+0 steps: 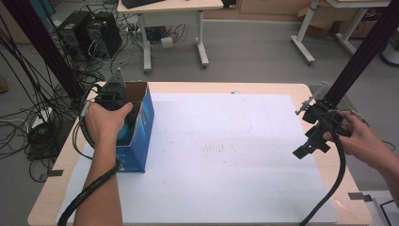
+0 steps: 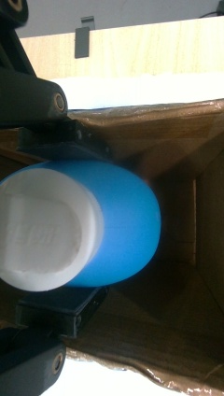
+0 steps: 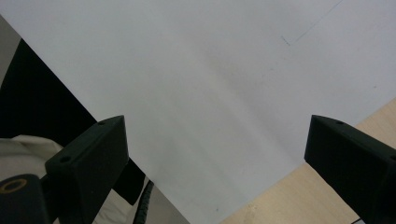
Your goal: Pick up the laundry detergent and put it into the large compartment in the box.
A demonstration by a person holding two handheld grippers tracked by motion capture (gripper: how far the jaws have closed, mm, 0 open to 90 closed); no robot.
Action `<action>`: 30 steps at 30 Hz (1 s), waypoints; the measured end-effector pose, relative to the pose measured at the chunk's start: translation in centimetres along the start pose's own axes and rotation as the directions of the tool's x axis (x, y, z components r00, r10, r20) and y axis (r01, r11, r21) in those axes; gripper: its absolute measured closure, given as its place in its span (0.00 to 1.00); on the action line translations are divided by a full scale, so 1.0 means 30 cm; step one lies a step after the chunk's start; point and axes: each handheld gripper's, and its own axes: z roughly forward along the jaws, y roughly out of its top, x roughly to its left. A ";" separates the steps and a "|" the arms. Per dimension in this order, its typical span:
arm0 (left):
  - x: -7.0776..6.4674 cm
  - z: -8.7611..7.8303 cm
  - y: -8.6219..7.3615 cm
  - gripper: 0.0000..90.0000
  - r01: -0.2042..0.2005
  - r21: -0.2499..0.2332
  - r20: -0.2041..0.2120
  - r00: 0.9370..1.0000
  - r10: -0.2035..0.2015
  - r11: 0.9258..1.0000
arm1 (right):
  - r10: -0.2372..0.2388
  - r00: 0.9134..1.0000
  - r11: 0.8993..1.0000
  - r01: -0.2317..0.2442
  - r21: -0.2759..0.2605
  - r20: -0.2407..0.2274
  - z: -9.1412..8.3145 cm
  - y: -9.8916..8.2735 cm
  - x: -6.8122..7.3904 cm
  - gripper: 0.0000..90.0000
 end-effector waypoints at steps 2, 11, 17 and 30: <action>-0.002 -0.001 -0.001 0.42 -0.001 -0.002 -0.002 1.000 0.001 1.000 | 0.002 1.000 1.000 -0.002 0.000 0.000 0.001 0.002 0.001 0.07; 0.003 -0.017 -0.009 0.35 0.008 -0.009 -0.005 1.000 -0.008 1.000 | -0.008 1.000 1.000 0.008 0.001 0.000 0.004 0.007 0.003 0.07; 0.002 -0.052 -0.020 0.30 0.004 -0.021 -0.007 1.000 -0.004 1.000 | -0.007 1.000 1.000 0.007 0.000 0.000 0.004 0.006 0.004 0.07; -0.006 -0.202 -0.059 0.14 -0.023 -0.060 -0.009 1.000 0.023 0.998 | 0.001 1.000 1.000 -0.001 -0.007 0.006 -0.008 0.000 0.006 0.07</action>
